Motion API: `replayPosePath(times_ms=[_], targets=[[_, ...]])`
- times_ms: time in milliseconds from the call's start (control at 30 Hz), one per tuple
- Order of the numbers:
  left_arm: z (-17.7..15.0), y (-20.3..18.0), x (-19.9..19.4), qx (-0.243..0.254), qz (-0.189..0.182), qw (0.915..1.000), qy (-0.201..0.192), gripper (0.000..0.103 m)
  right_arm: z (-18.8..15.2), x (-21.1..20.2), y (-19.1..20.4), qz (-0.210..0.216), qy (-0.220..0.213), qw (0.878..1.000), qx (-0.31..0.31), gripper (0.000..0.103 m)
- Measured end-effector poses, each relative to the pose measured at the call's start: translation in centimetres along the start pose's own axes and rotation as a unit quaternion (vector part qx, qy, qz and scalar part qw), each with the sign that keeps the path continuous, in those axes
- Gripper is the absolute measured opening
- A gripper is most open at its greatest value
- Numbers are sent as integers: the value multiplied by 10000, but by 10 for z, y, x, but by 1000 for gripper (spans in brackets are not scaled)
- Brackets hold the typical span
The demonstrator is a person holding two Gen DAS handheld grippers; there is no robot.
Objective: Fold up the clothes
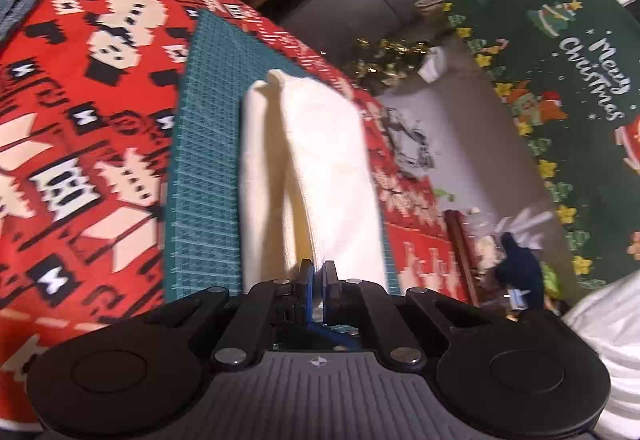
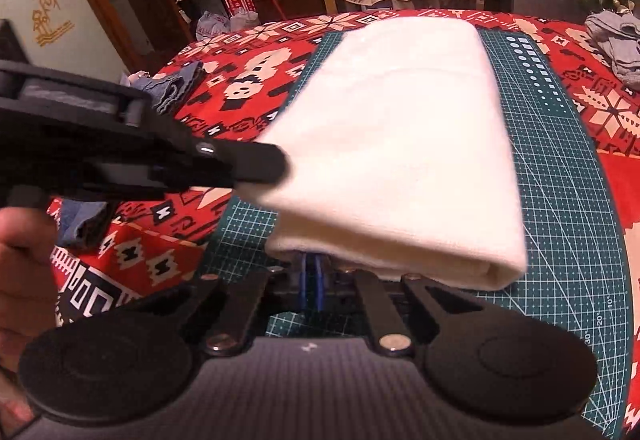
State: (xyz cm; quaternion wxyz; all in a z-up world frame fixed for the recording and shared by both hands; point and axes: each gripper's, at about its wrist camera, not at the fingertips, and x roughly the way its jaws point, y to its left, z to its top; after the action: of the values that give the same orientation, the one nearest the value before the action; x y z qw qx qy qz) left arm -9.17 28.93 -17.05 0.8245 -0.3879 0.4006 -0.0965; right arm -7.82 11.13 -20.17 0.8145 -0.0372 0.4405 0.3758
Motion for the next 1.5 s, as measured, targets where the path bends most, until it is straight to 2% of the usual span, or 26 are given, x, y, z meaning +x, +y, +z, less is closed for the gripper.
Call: replayPosePath(times_ms=[167,267,433,667,700,733,833,900,1067,1167,1267,1333,1500], targets=[[-8,18,2,-365,18,9993,45,4,1,1,-3,26,-1,10000,22,4],[-9,22,3,-460,26,9989,84,4,0,-14,-14,-36,-123,9998,138,2],[-9,18,3,-376,79,9992,91,4,-1,-42,-33,-147,-340,9987,343,9],[-10,18,4,-457,49,9989,92,4,3,-74,-61,-378,-720,9941,714,10],[-10,17,4,-424,78,9990,95,4,7,-74,-67,-454,-784,9927,795,12],[-10,16,5,-386,105,9992,98,4,11,-72,-73,-430,-799,9918,905,20],[-10,15,4,-352,148,9992,105,4,20,-57,-90,-286,-680,9895,1244,25],[-10,15,4,-356,162,9992,104,4,20,-46,-95,-359,-520,9894,1309,24],[-11,11,6,-238,258,9993,85,5,8,-47,-98,-475,-432,9918,1104,24],[-11,10,6,-223,268,9994,80,5,9,-58,-94,-575,-548,9917,1007,24],[-12,11,6,-256,263,9993,62,5,19,-67,-85,-483,-720,9923,883,24],[-13,11,6,-265,268,9993,37,5,29,-70,-77,-405,-776,9935,732,20],[-15,10,4,-252,273,9993,-26,5,55,-32,-68,-471,-523,9965,457,8]])
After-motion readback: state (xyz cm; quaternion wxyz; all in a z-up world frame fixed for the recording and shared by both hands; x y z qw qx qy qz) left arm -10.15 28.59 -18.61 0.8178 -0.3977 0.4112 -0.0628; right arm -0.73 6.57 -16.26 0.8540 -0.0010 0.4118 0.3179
